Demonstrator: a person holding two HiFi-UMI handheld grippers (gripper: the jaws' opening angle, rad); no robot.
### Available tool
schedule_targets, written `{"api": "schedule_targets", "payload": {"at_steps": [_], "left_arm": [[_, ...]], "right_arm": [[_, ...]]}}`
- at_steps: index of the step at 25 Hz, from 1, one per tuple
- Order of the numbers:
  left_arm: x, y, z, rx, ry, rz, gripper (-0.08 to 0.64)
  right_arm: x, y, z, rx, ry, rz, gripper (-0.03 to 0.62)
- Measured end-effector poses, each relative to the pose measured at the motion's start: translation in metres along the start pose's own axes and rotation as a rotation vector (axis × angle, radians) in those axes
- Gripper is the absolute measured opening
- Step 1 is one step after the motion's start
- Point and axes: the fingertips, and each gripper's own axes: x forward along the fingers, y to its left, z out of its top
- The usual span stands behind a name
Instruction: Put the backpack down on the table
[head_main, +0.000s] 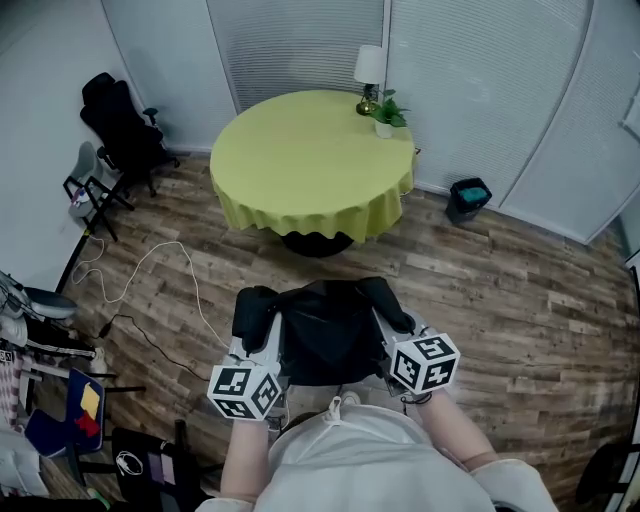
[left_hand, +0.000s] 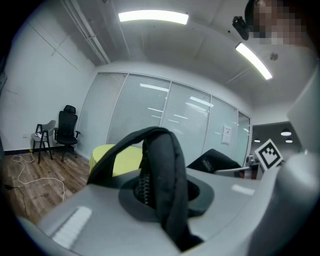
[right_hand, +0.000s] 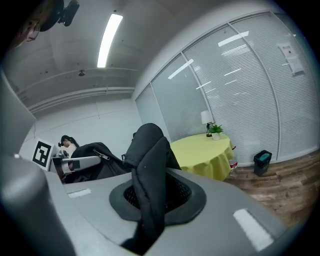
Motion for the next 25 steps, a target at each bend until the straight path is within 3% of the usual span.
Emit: {"api": "schedule_targets", "payload": {"at_steps": [6,13,20,25], "left_arm": [[0.038,-0.018,-0.007,-0.008,0.028,-0.007,0.034],[0.074,-0.011,-0.006,-0.007,0.055,-0.015,0.034],[0.124,0.033,0.001,-0.021,0.055,-0.046,0.034],[0.173,0.073,0.022,-0.011,0.069,-0.11,0.034]], "right_arm": [[0.01,-0.044,0.005,0.02,0.021,0.001,0.037],[0.035,-0.064,0.01,0.032,0.046,-0.01,0.037],[0.092,-0.075,0.023,0.045,0.044,-0.04,0.037],[0.144,-0.079,0.046,0.03,0.042,-0.094,0.037]]}}
